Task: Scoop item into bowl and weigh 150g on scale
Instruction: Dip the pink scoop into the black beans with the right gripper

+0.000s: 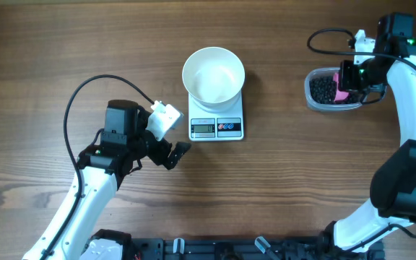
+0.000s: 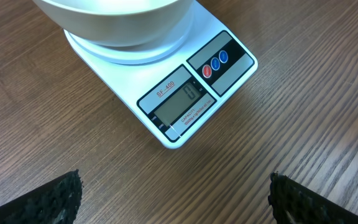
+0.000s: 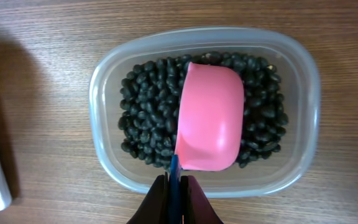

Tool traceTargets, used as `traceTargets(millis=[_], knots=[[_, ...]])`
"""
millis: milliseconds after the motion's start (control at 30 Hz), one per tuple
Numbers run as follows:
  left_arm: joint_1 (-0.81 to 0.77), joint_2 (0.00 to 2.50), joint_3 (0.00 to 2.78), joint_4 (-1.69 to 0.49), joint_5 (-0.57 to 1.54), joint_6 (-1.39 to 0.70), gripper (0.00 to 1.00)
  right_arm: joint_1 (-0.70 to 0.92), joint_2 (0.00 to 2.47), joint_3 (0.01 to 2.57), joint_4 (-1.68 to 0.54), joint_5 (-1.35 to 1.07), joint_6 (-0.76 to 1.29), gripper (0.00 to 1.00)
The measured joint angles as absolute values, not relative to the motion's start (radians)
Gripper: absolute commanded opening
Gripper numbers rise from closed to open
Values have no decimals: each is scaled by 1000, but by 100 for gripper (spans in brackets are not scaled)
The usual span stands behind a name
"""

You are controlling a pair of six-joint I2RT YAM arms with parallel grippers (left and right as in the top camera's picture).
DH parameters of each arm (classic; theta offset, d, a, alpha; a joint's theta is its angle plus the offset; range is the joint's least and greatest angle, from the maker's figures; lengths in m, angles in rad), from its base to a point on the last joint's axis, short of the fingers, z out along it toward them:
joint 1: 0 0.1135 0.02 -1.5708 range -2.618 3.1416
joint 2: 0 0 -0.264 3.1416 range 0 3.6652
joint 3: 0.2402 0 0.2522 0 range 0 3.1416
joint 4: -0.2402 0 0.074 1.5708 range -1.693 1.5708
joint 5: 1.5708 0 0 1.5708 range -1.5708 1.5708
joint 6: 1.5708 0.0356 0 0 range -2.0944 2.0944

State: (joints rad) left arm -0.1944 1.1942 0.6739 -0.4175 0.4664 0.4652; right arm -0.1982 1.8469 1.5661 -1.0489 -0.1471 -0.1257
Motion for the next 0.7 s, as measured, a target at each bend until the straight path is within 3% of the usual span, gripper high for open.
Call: traceTargets(millis=[267,700], knots=[[-194,1194,674,-418,466,465,100,-216,1858,1559,-1053,-249,-126,4],[-194,1194,674,-418,466,465,100,-376,1876,1545,-1077,-482,-126,4]])
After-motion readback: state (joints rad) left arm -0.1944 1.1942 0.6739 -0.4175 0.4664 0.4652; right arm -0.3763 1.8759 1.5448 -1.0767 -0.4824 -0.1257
